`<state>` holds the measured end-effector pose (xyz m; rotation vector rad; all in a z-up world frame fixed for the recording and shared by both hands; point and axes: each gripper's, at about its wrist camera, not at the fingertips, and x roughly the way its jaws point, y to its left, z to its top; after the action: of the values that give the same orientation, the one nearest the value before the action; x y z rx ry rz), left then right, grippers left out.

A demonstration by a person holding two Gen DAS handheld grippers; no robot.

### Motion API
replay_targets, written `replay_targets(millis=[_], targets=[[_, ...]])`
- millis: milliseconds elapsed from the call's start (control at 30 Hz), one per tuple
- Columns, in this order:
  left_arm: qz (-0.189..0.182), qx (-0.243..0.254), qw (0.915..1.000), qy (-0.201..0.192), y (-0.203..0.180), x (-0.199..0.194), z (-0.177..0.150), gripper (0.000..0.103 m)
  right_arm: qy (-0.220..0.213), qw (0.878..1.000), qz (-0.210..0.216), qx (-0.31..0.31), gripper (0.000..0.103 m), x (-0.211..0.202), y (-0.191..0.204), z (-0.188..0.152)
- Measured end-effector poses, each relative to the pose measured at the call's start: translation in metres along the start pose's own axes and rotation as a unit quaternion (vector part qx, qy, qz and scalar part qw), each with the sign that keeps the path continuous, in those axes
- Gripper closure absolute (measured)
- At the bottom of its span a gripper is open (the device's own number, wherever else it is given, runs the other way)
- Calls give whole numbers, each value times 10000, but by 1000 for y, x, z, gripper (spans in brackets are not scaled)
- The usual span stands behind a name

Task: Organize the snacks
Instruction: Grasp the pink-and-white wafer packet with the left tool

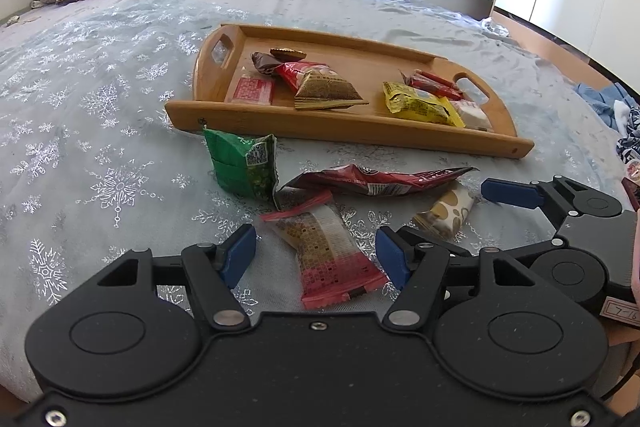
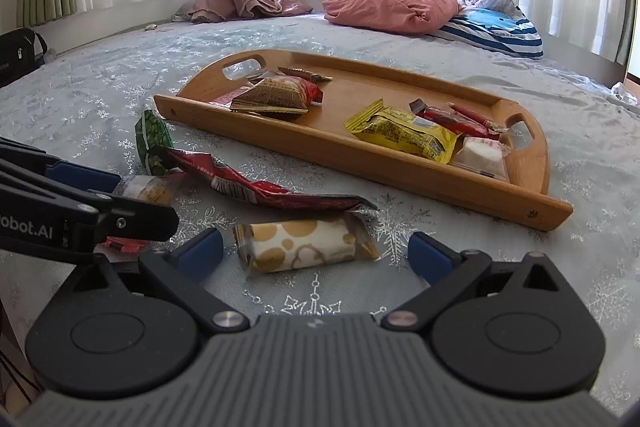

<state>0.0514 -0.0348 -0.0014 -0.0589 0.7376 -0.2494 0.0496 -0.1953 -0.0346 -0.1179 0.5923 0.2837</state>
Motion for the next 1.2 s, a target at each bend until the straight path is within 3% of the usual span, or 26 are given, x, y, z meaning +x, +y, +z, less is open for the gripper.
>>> replay_targets(millis=[200, 400, 800, 1000, 1200], targets=[[25, 9, 10000, -22, 3, 0, 0, 51, -3, 10000, -2, -2, 0, 0, 0, 0], [-41, -14, 10000, -5, 8, -3, 1, 71, -10, 10000, -27, -28, 0, 0, 1, 0], [-59, -81, 9999, 3, 10, -9, 3, 73, -63, 10000, -21, -18, 0, -2, 1, -1], [-11, -73, 10000, -16, 13, -14, 5, 74, -226, 9996, 126, -138, 14, -9, 4, -2], [50, -24, 10000, -45, 16, -21, 9, 74, -281, 9988, 392, -108, 40, -20, 5, 6]])
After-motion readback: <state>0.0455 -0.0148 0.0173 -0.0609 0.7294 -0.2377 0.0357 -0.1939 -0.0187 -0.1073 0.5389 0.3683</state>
